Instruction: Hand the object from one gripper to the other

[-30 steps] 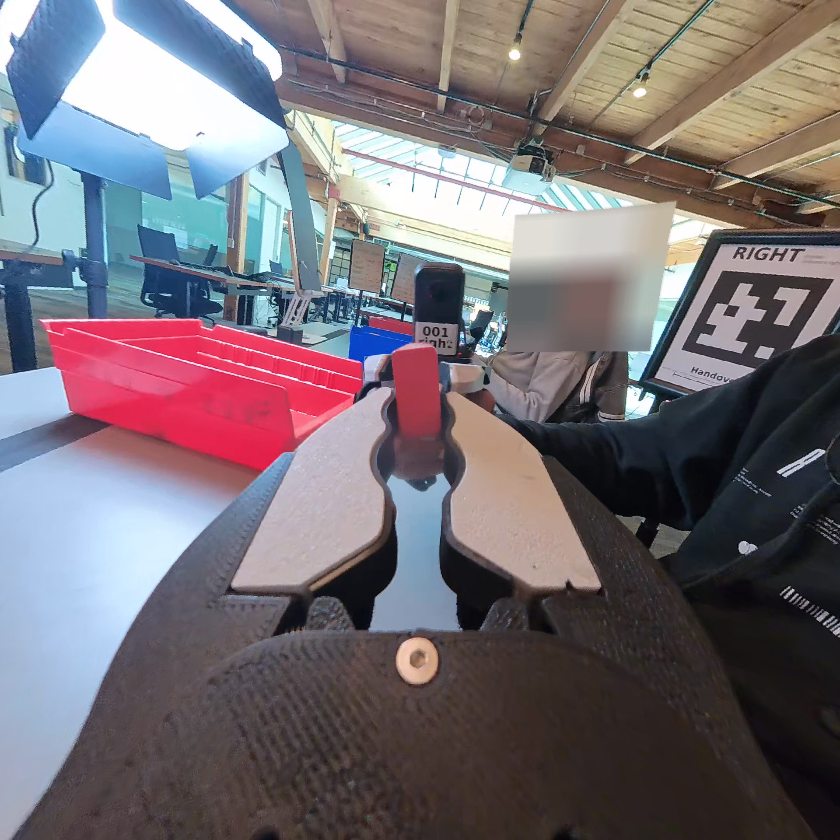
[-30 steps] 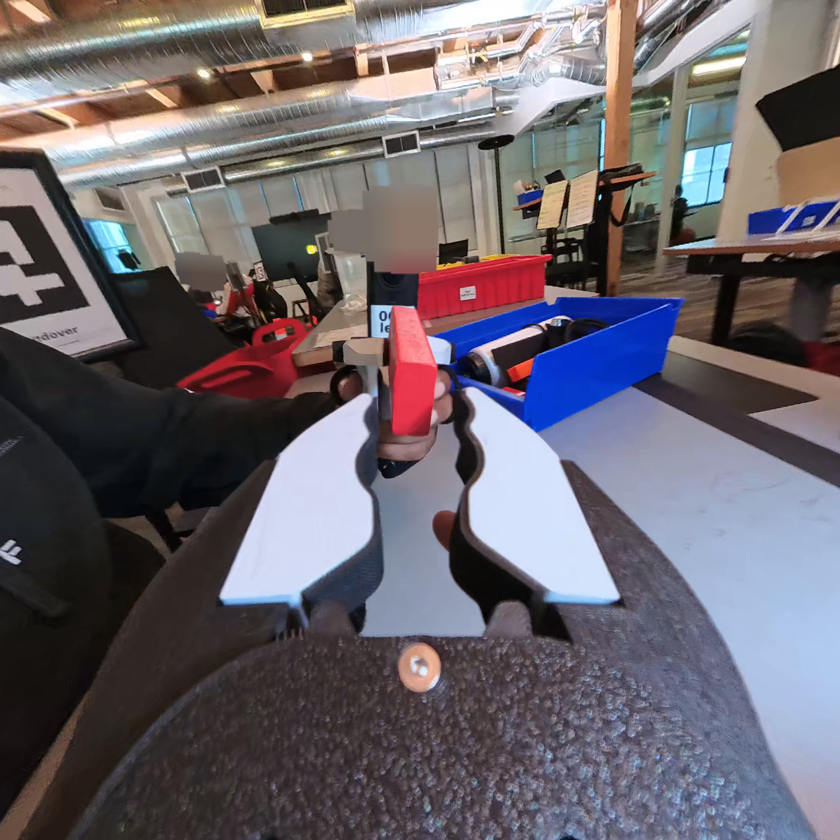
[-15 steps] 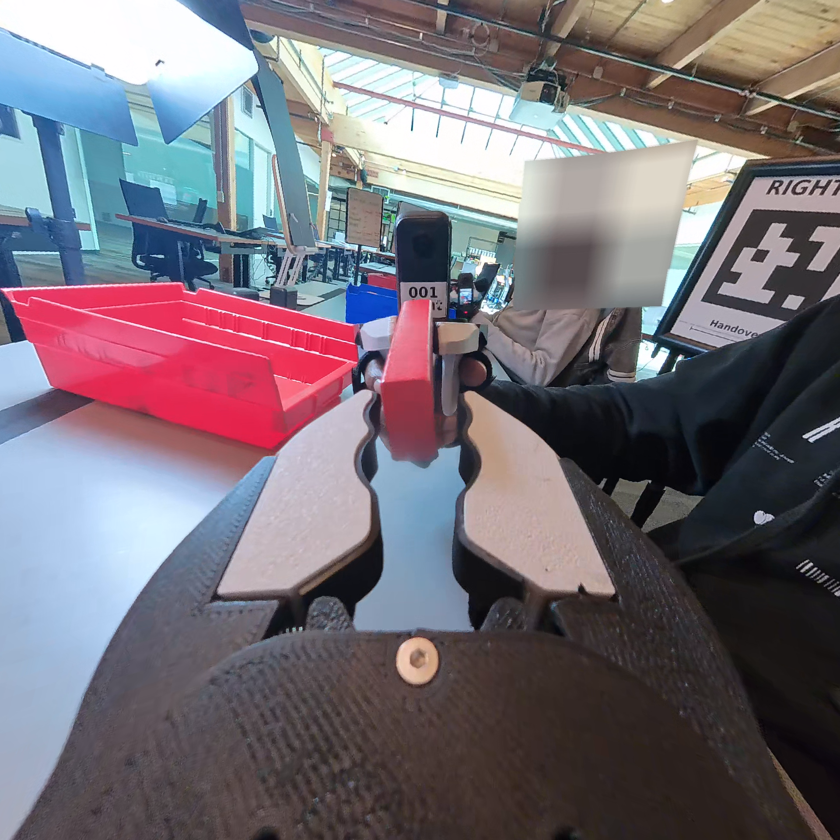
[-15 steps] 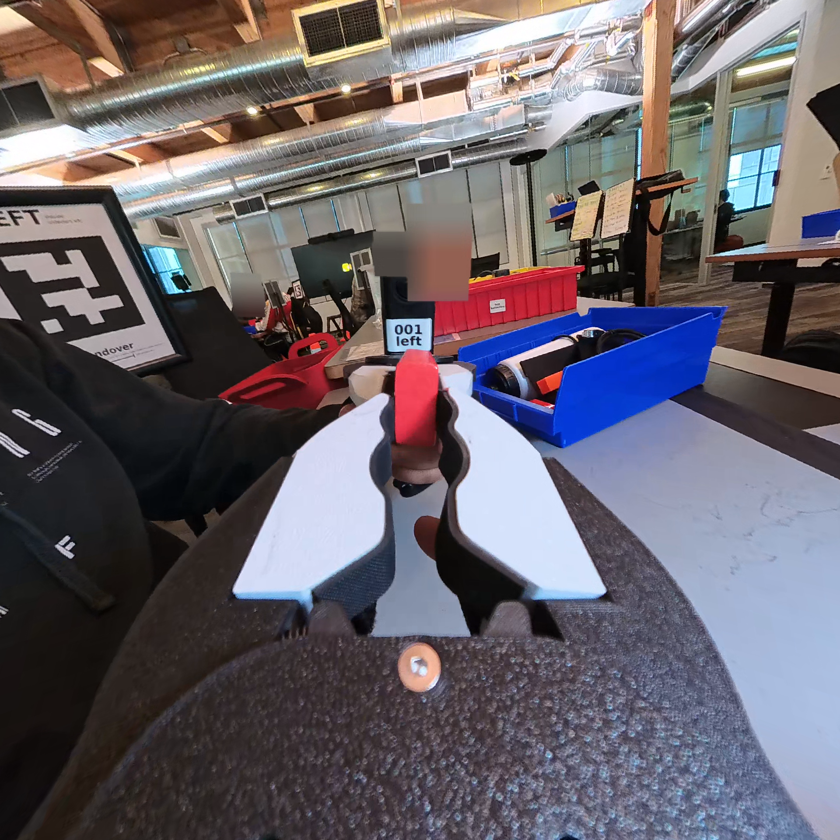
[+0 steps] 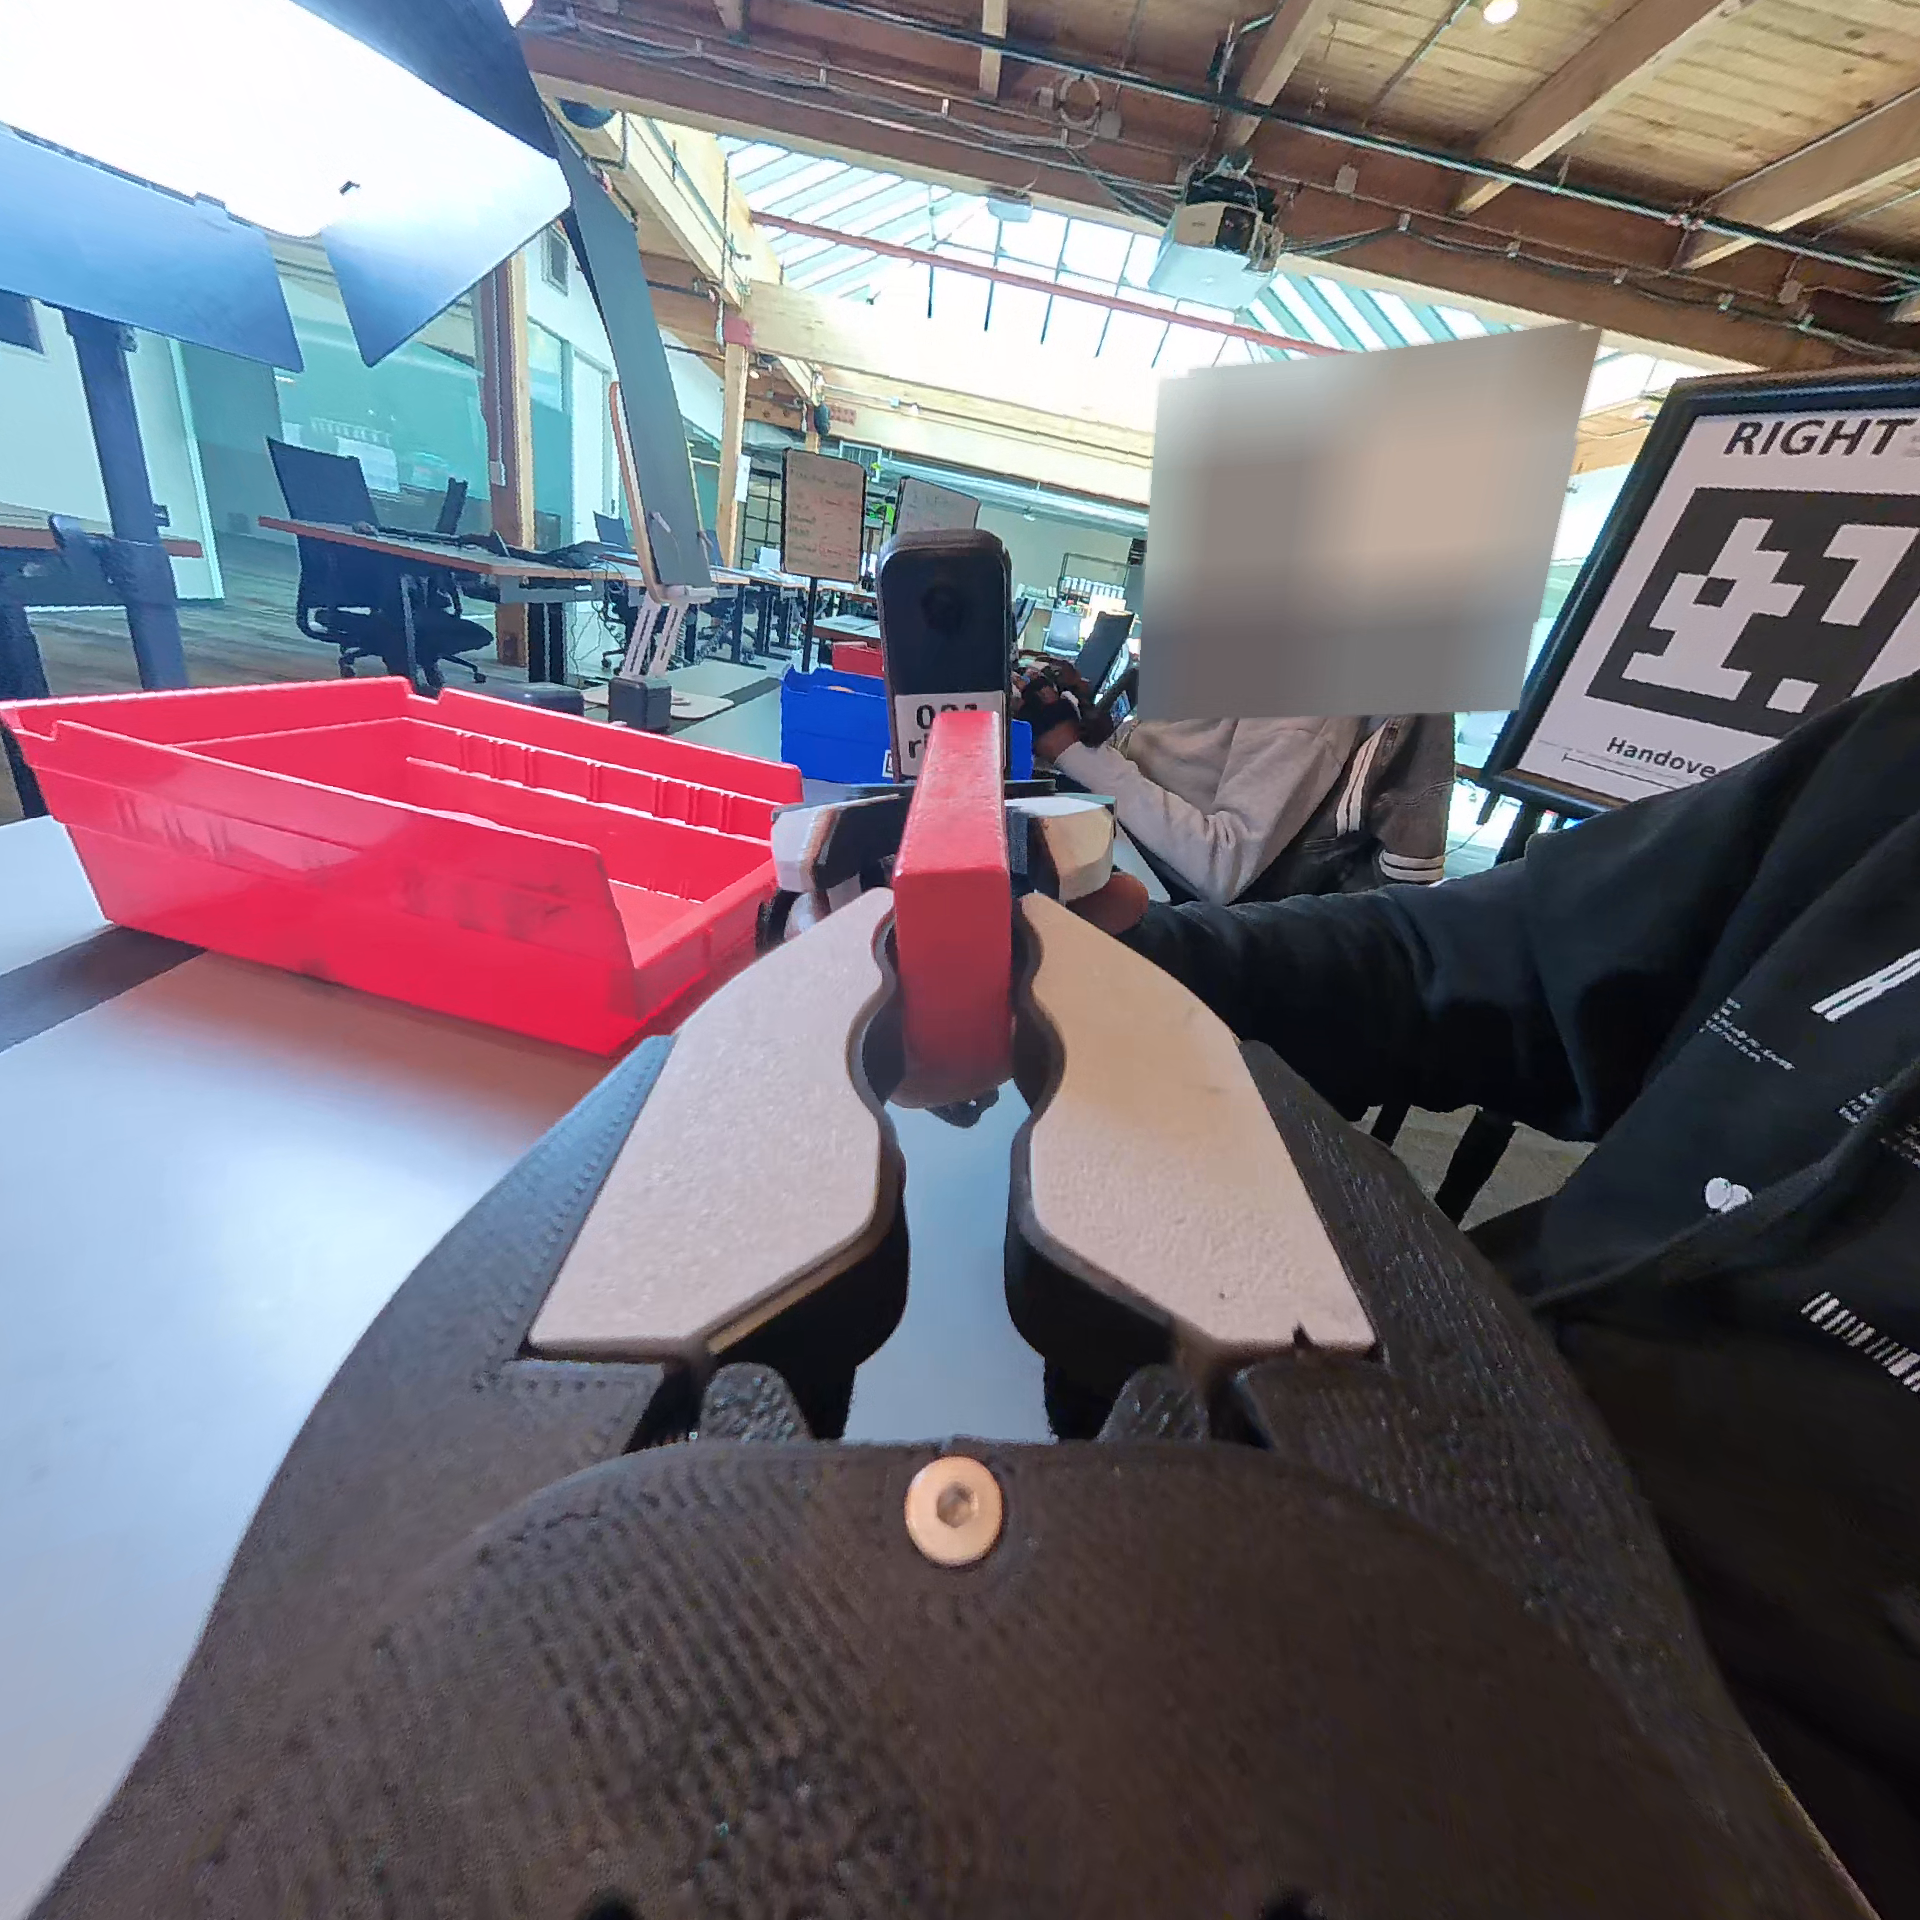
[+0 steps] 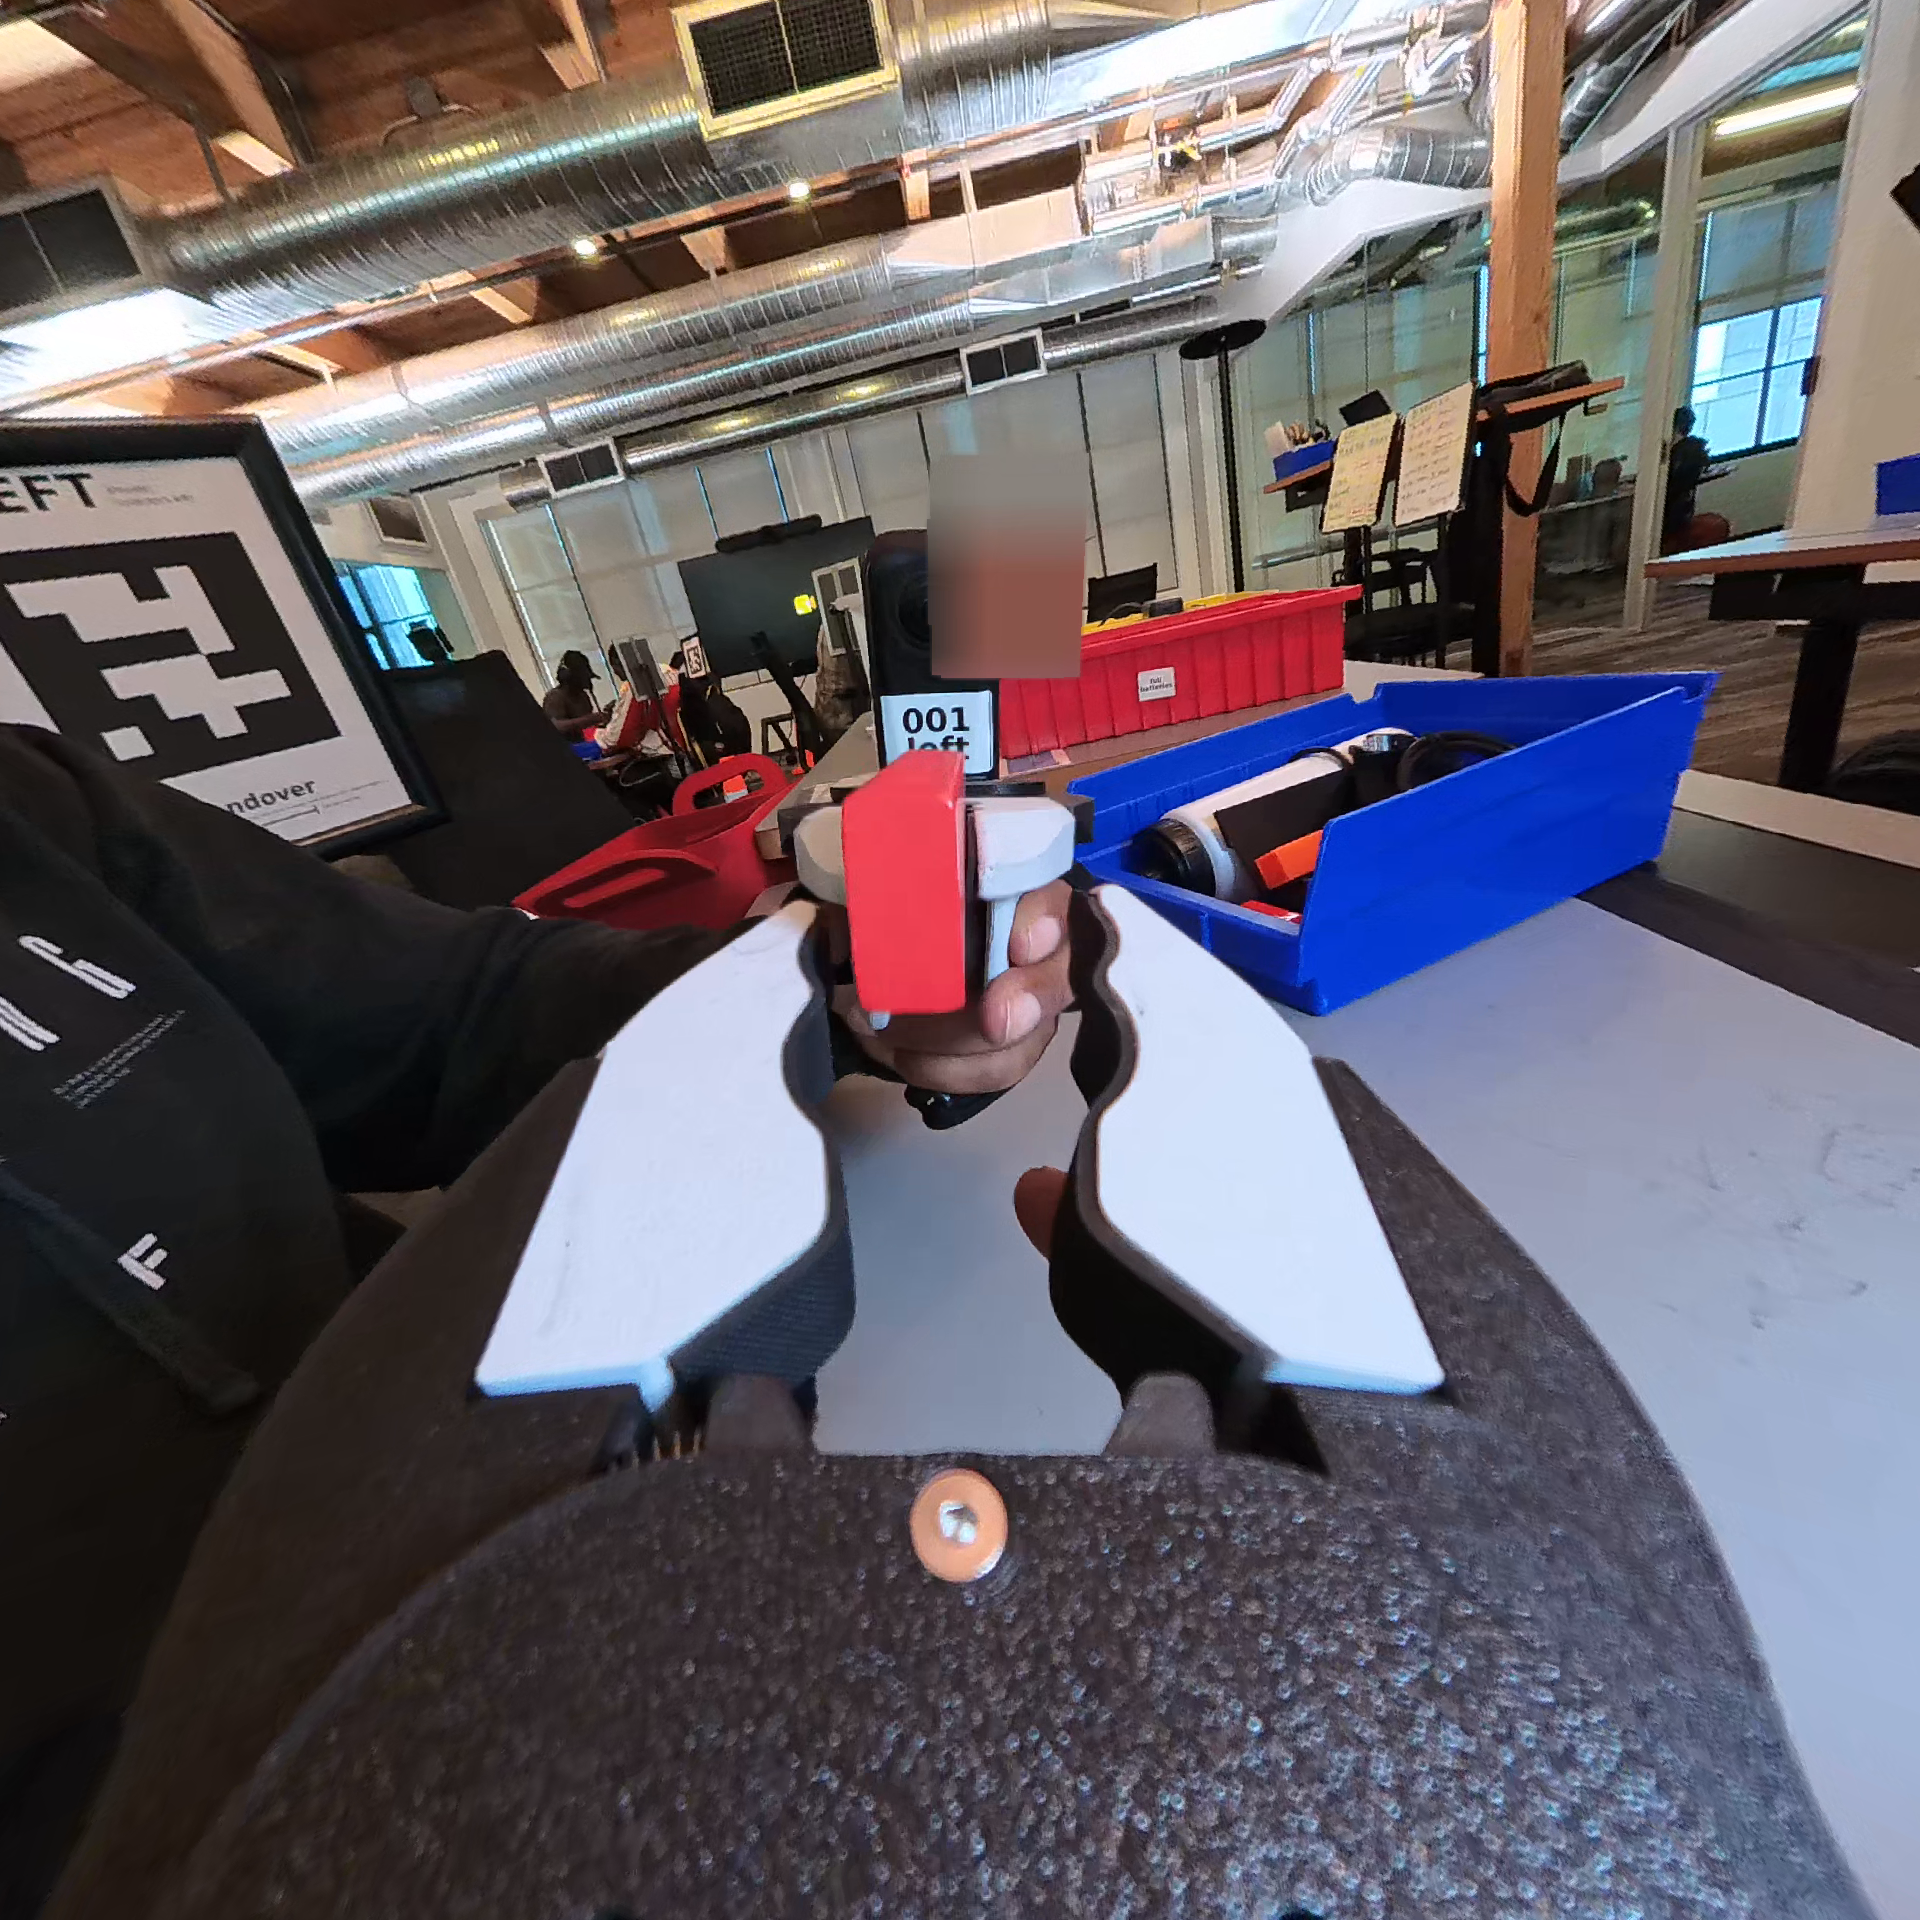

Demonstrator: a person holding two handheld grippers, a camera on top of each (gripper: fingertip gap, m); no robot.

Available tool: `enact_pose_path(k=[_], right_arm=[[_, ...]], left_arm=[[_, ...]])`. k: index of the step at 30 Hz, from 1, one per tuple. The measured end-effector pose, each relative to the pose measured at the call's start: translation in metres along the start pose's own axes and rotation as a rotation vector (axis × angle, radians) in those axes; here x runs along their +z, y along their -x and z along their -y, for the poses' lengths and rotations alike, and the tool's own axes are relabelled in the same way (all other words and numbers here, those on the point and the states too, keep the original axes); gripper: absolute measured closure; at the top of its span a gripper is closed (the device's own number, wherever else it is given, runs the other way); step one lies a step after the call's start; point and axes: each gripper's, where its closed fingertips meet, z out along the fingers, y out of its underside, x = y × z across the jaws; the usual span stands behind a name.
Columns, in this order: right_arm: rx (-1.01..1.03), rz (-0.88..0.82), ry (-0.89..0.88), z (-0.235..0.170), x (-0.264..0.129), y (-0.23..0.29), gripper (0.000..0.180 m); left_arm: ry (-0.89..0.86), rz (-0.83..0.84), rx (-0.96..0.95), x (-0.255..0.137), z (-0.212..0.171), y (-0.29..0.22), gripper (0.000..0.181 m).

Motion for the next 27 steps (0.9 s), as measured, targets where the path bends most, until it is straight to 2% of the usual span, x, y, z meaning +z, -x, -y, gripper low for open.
enact_pose_path(k=[4,9,11,13,16,18,22,25,27], right_arm=[[-0.010,0.029,-0.003,-0.002,0.001,0.006,0.162],[-0.020,0.024,-0.015,-0.001,0.002,0.005,0.162],[-0.016,0.025,-0.040,0.002,0.002,0.006,0.163],[-0.041,0.005,-0.038,0.002,0.002,0.005,0.162],[-0.045,0.005,-0.031,0.000,0.003,0.005,0.163],[-0.050,0.001,-0.024,-0.002,0.003,0.004,0.163],[-0.043,-0.009,-0.004,-0.003,0.004,0.004,0.162],[-0.045,-0.030,0.034,0.002,-0.001,0.001,0.136],[-0.116,-0.068,0.099,0.003,-0.008,-0.004,0.131]], left_arm=[[0.019,0.003,-0.001,0.003,-0.005,0.000,0.164],[0.003,0.005,-0.004,0.003,-0.003,-0.001,0.164],[0.004,0.023,-0.005,0.004,-0.004,0.001,0.143],[0.028,0.032,0.003,0.005,-0.007,0.002,0.137],[0.016,0.039,0.009,0.006,-0.007,0.002,0.147],[0.021,0.024,0.014,0.005,-0.008,0.001,0.164],[0.031,0.017,0.010,0.005,-0.007,0.000,0.164],[0.079,0.030,0.026,0.004,-0.012,0.003,0.164],[0.164,0.046,0.055,0.002,-0.023,0.006,0.164]])
